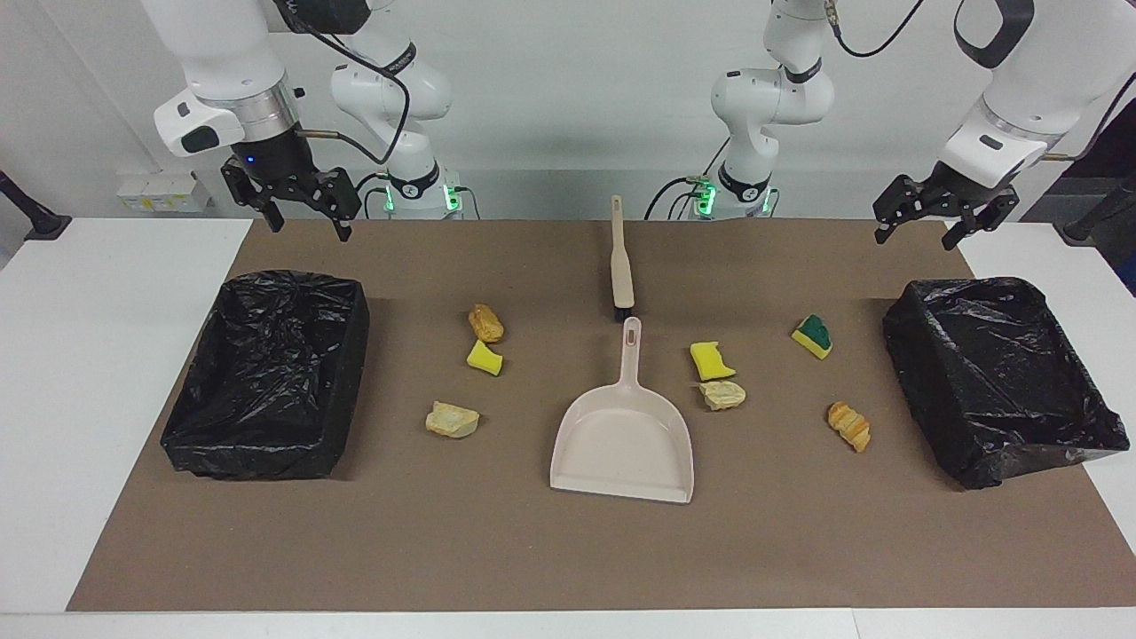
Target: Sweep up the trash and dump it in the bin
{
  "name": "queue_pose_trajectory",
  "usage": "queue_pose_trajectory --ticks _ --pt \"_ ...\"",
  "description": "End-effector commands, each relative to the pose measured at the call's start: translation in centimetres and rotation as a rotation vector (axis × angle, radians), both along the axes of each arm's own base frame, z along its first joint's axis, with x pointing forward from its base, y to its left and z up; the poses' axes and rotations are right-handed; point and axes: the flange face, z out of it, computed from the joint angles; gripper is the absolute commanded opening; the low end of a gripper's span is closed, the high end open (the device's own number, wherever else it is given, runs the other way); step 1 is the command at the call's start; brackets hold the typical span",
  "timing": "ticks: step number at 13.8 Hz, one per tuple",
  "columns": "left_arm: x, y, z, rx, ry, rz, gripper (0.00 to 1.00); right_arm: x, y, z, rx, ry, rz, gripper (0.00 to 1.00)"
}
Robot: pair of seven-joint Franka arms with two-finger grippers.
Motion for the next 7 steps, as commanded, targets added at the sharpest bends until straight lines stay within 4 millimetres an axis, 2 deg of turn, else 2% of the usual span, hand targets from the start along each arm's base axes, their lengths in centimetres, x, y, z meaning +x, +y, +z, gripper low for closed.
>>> queue_pose_trajectory --ticks 1,4,7 --pt "0.0 -0.7 0.6 -0.003 0.007 -0.021 1.00 0.1 -0.3 0.0 0.010 0.010 0.023 1.00" --pt "-0.4 -1.2 0.4 -0.007 0.024 -0.031 1.00 0.1 -0.3 0.0 0.008 0.009 0.023 1.00" --pt "-1.2 -3.4 -1.5 -0.056 0.058 -0.066 1.00 0.1 -0.4 0.0 0.008 0.009 0.021 1.00"
